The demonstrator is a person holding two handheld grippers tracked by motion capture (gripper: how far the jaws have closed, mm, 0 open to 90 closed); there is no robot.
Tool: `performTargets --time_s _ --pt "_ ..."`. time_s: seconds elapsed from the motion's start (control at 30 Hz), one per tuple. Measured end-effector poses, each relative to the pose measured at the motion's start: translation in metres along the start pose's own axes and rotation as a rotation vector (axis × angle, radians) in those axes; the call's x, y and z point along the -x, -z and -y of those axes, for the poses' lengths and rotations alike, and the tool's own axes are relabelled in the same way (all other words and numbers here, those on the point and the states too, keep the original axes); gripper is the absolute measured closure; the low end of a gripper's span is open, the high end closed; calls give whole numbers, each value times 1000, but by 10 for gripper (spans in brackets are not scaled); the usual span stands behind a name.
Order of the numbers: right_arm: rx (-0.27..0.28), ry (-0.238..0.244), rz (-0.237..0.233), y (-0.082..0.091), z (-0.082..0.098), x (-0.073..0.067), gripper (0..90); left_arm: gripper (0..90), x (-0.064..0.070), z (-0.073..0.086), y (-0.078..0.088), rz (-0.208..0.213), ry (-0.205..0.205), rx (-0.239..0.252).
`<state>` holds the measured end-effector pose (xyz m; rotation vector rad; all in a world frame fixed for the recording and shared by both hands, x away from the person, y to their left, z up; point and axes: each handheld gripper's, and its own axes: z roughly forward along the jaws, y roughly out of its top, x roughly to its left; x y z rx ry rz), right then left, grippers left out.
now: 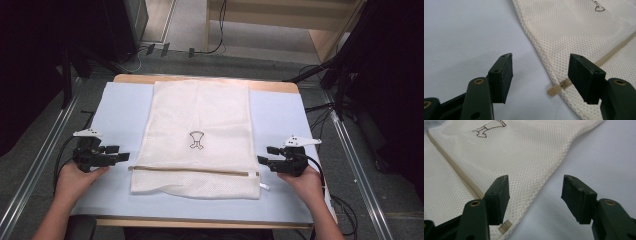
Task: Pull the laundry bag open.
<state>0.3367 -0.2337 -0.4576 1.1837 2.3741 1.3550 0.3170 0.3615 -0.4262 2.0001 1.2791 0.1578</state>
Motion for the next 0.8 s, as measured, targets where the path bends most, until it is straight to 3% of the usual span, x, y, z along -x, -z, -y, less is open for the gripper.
performTargets --time_s 0.13,0.27,0.43,0.8 --pt "2 -11 28 2 2 6 404 367 -4 1 1 -34 -2 5" --pt "-3 -33 55 3 5 12 413 364 -8 0 0 -41 0 11" --pt "2 -62 65 3 6 17 415 359 -14 -1 -1 -51 9 5" --pt "-14 -59 63 2 7 17 414 351 -13 -2 -4 -55 7 -13"
